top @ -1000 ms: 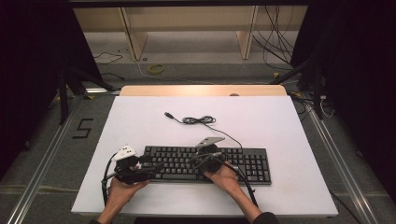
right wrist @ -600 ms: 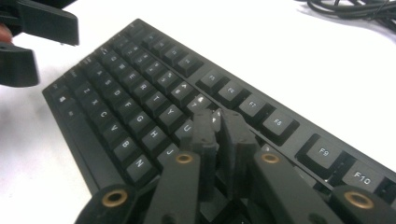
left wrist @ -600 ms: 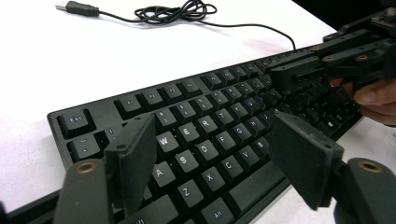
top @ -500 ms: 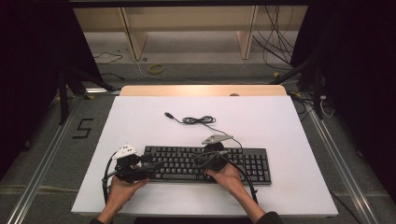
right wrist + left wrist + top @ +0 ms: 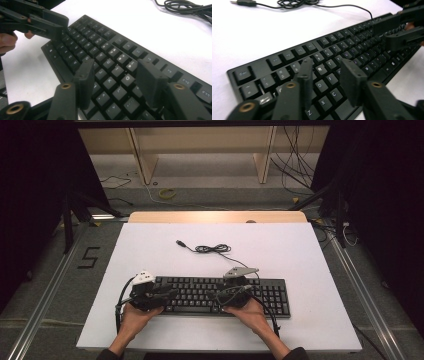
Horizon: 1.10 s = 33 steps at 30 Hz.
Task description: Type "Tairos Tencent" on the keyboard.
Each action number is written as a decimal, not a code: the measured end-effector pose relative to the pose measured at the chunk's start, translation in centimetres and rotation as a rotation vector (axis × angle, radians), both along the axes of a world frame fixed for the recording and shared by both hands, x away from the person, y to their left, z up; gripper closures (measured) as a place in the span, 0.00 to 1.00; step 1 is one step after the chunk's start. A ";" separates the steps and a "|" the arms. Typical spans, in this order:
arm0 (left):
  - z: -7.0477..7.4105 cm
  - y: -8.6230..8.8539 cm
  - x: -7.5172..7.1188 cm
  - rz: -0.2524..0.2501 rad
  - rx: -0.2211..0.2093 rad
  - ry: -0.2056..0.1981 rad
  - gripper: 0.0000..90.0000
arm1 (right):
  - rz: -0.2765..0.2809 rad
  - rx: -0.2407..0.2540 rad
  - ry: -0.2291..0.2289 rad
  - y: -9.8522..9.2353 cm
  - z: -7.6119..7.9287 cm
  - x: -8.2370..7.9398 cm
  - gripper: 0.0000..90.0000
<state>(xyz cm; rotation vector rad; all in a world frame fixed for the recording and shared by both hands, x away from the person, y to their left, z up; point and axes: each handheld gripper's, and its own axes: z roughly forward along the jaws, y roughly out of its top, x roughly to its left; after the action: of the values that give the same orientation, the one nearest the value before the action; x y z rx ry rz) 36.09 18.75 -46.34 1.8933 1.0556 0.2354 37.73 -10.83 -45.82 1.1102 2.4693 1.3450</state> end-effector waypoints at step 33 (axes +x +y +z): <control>-1.2 -3.0 3.1 -0.054 0.122 0.084 0.99 | 0.011 0.048 -0.031 -1.8 0.5 -2.1 0.35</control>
<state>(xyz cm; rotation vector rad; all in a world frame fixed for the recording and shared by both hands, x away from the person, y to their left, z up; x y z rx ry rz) 39.15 15.76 -47.49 2.0532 1.0651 0.1949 35.61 -12.67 -45.28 1.0785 2.4376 1.4213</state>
